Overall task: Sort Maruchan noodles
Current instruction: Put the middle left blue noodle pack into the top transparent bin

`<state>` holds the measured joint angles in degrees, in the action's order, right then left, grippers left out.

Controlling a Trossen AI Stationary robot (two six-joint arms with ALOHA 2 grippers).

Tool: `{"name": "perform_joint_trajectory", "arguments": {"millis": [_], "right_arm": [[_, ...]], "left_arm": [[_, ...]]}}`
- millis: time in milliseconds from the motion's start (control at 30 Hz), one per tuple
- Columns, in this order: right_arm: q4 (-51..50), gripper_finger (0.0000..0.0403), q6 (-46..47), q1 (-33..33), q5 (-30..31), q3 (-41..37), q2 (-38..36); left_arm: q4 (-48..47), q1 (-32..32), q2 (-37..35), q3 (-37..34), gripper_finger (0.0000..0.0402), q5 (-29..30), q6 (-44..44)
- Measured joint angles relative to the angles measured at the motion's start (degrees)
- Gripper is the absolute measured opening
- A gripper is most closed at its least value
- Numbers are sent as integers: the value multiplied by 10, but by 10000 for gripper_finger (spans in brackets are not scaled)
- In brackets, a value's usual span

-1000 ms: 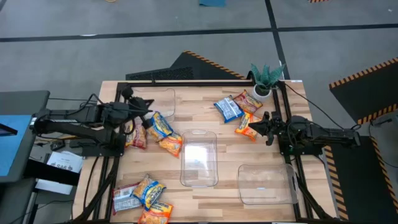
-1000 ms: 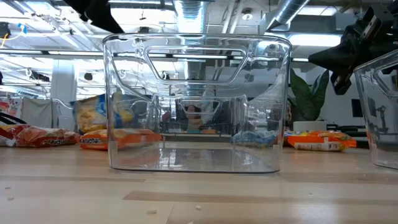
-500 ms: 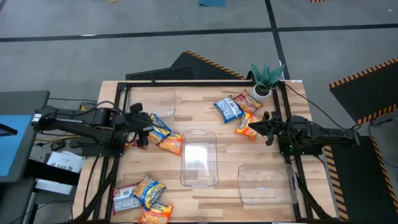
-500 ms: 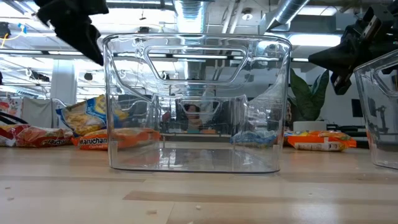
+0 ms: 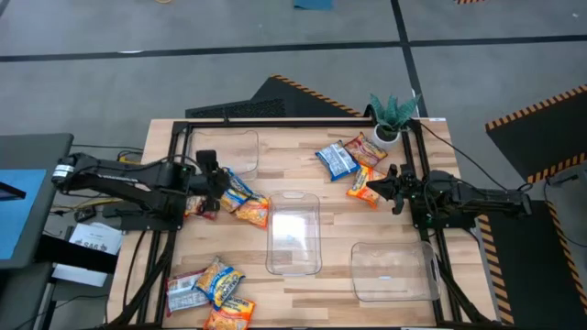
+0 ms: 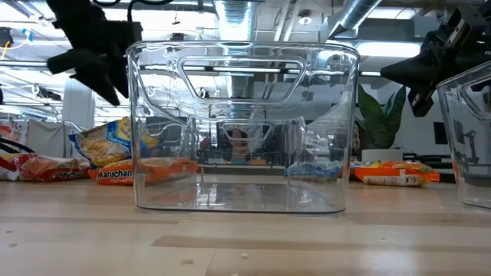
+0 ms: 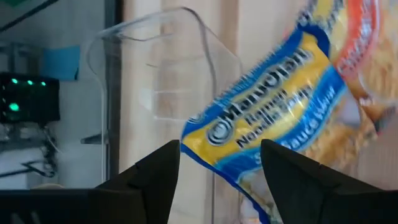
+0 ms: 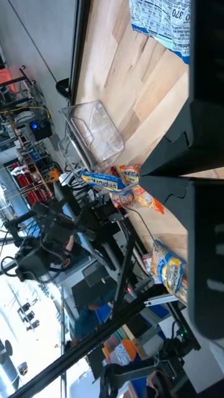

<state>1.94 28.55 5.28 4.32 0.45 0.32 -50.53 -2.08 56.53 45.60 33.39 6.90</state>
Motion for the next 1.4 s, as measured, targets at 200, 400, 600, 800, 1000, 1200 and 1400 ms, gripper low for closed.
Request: {"name": "perform_joint_trajectory", "arguments": {"millis": [200,400,600,800,1000,1200,1400], "right_arm": [[0,33,0,0,0,0,0],[0,33,0,0,0,0,0],[0,33,0,0,0,0,0],[0,33,0,0,0,0,0],[0,33,0,0,0,0,0],[0,33,0,0,0,0,0],[0,33,0,0,0,0,0]], "left_arm": [[8,102,-20,0,216,-102,-6],[40,233,-15,0,216,-230,12],[40,337,-15,14,216,-375,4],[30,388,11,14,216,-401,4],[36,390,63,14,216,-399,12],[39,390,95,14,216,-397,13],[33,390,100,14,199,-396,4]]}}
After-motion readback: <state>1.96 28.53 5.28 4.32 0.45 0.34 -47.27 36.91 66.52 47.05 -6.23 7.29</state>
